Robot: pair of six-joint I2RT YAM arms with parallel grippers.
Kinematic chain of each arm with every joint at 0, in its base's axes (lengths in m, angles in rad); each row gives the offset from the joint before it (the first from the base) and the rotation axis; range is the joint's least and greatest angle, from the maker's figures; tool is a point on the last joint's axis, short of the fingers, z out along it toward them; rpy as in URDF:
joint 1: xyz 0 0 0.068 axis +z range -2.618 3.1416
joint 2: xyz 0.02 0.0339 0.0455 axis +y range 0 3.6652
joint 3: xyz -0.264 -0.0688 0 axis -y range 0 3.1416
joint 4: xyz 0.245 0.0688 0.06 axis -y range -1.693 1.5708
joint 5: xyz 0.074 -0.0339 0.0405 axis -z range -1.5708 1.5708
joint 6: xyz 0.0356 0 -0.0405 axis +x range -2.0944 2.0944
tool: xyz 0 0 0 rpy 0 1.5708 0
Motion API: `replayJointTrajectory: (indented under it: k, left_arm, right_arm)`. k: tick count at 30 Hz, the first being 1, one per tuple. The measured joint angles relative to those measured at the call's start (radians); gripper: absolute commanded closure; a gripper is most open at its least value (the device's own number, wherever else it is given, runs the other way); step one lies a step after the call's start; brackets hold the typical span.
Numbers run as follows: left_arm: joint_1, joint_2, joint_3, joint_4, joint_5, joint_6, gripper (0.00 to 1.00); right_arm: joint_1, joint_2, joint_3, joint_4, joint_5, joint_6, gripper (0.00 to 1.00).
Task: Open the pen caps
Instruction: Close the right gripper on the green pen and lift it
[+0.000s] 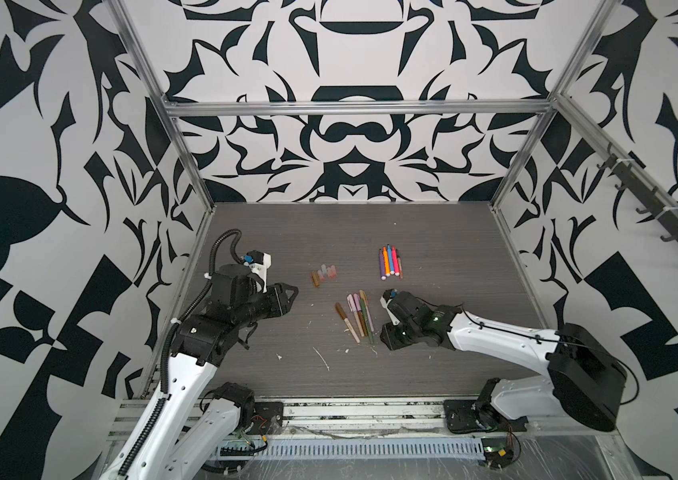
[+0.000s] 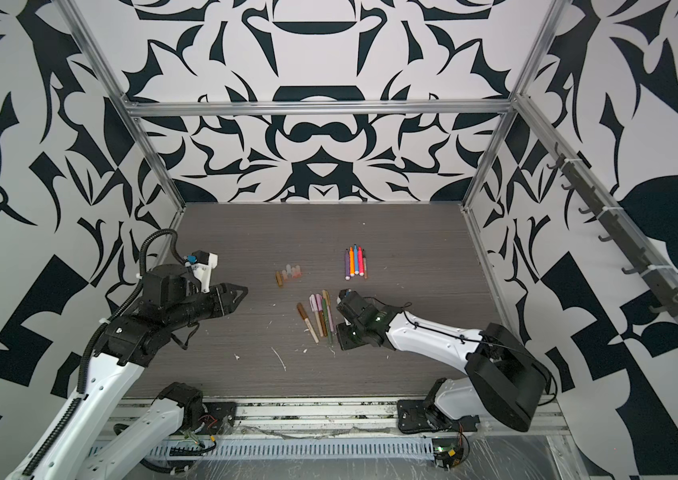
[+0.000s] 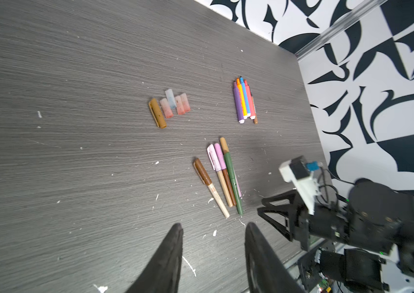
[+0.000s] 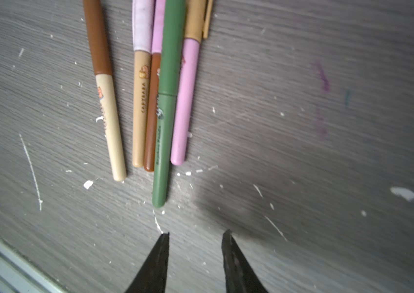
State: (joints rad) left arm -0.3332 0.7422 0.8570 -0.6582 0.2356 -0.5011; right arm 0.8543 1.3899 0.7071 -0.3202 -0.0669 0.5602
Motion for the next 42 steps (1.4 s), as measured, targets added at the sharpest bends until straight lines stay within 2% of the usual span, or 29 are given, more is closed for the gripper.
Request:
replayJointTrajectory:
  k: [7,13,22,25,30,32,35,42]
  left_arm:
    - [0.0,-0.08,-0.013,0.011,0.005,-0.005,0.58]
    - [0.0,-0.107,-0.013,0.012,-0.004,-0.002,0.57]
    - [0.0,-0.07,-0.013,0.011,-0.003,0.004,0.58]
    - [0.0,-0.066,-0.013,0.011,-0.003,0.004,0.57]
    - [0.0,-0.07,-0.013,0.01,-0.008,0.005,0.57]
    - [0.0,-0.076,-0.013,0.01,-0.01,0.005,0.57]
    - [0.0,-0.099,-0.013,0.01,-0.014,0.004,0.57]
    - [0.0,-0.152,-0.013,0.01,-0.043,0.005,0.55]
  right_arm:
    - [0.092,0.137,0.096,0.027,0.054,0.01,0.72]
    - [0.122,0.204,0.14,0.014,0.109,0.032,0.76]
    - [0.151,0.226,0.145,-0.013,0.18,0.072,0.8]
    - [0.153,0.243,0.148,-0.02,0.19,0.078,0.84]
    - [0.153,0.261,0.162,-0.02,0.198,0.08,0.84]
    - [0.153,0.261,0.163,-0.02,0.199,0.081,0.85]
    - [0.154,0.261,0.165,-0.021,0.2,0.086,0.92]
    - [0.154,0.215,0.166,-0.028,0.213,0.087,0.95]
